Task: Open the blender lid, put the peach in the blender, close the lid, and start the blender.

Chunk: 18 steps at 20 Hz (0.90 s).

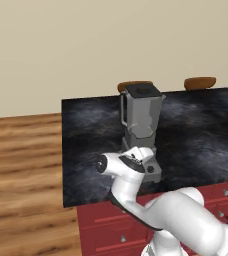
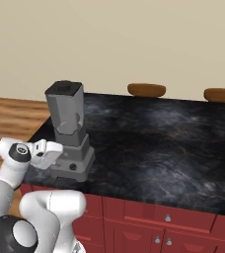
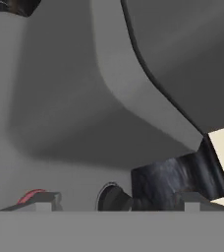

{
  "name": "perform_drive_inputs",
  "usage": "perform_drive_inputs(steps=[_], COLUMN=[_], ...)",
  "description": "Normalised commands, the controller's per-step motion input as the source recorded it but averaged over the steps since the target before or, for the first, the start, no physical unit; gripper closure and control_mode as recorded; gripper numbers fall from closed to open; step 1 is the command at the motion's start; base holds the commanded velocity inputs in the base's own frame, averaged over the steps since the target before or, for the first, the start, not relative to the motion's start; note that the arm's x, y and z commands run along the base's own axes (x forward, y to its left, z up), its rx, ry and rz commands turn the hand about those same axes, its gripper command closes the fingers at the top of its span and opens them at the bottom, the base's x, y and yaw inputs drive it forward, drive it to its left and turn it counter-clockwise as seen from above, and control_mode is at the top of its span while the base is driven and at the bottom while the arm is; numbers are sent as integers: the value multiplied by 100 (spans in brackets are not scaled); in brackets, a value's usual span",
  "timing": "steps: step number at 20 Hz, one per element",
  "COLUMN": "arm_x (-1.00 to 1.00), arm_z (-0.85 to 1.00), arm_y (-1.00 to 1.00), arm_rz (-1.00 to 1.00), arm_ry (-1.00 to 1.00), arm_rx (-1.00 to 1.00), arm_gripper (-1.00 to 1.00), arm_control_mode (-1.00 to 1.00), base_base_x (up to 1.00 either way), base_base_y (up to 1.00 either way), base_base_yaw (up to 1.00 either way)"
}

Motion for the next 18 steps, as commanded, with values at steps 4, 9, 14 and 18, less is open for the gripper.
perform_drive_inputs(steps=[4,9,14,18], arm_x=[10,0,0,0], arm_z=[-36,-45,-47,-22], arm_y=[2,0,0,0], arm_rz=[0,0,2,1], arm_ry=[0,0,0,0], arm_rx=[0,0,1,1], arm_gripper=[-100,-100,-100,-100], arm_control_mode=[-100,-100,-100,-100], base_base_x=[0,0,0,0], base_base_y=[0,0,0,0], base_base_yaw=[0,0,0,0])
